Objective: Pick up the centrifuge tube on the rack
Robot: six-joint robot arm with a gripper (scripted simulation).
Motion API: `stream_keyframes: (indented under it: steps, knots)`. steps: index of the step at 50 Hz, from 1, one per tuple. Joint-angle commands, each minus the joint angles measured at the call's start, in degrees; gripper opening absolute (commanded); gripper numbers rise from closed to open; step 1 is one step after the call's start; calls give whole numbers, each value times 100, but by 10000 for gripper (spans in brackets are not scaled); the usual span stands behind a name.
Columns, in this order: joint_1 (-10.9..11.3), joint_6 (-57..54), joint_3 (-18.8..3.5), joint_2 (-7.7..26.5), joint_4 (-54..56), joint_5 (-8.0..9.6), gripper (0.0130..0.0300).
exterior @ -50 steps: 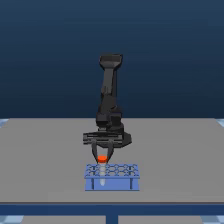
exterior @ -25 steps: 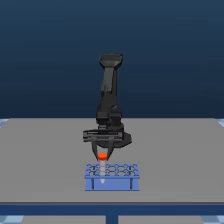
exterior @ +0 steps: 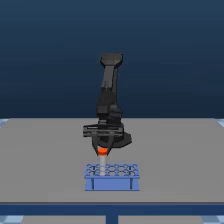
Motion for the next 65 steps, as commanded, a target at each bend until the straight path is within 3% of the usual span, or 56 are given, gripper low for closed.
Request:
stream_keyframes:
  steps: [1,28,65]
  knots:
    - [0,605,-45,-57,-490,117,130]
    - [0,3127,-220,-265,-2987,275,130]
    - [0,6336,-432,-466,-6171,239,130]
